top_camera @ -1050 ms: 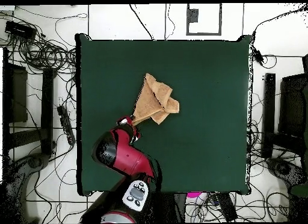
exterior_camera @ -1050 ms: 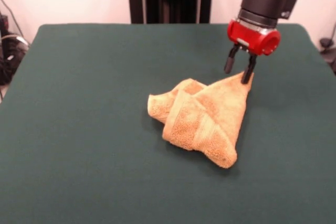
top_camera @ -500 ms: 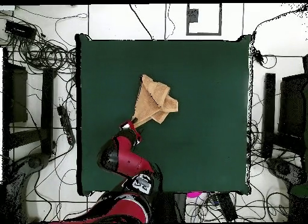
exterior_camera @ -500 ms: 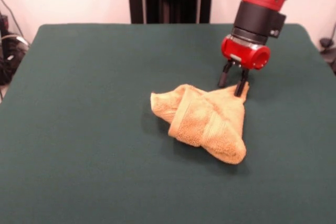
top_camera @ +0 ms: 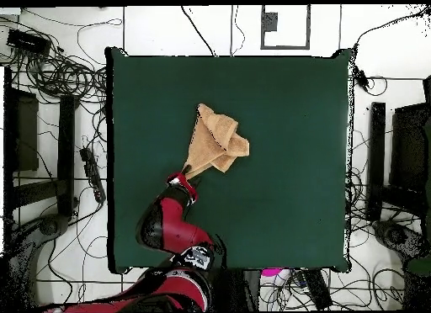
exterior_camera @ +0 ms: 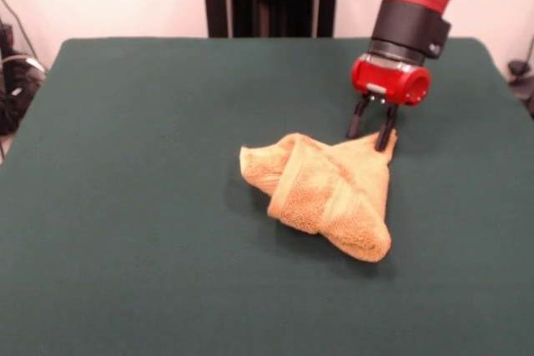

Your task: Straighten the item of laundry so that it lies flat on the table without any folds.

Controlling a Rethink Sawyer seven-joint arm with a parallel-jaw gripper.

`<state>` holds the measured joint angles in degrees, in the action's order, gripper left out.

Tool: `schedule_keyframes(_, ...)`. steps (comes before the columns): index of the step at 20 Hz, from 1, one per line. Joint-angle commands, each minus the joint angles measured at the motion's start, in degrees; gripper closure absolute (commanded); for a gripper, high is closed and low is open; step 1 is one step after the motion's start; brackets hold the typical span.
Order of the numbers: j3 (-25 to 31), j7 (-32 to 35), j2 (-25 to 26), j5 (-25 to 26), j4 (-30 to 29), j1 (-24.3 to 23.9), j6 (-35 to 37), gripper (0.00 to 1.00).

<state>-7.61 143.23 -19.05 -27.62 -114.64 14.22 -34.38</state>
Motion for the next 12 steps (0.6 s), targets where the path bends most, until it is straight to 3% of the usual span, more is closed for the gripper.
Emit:
schedule_keyframes(1, 9.5, 17.4, 11.3, 0.7, 0.0, -2.2, -1.1, 0.0)
schedule_keyframes(3, 8.4, 15.9, 11.9, -1.4, -0.7, -0.3, -1.6, 0.0)
schedule_keyframes(4, 8.8, 15.8, 12.2, -1.1, -1.0, -0.6, -2.6, 1.0)
schedule_keyframes(12, 9.7, 16.7, 15.1, 0.3, -3.6, -0.4, -6.5, 1.0)
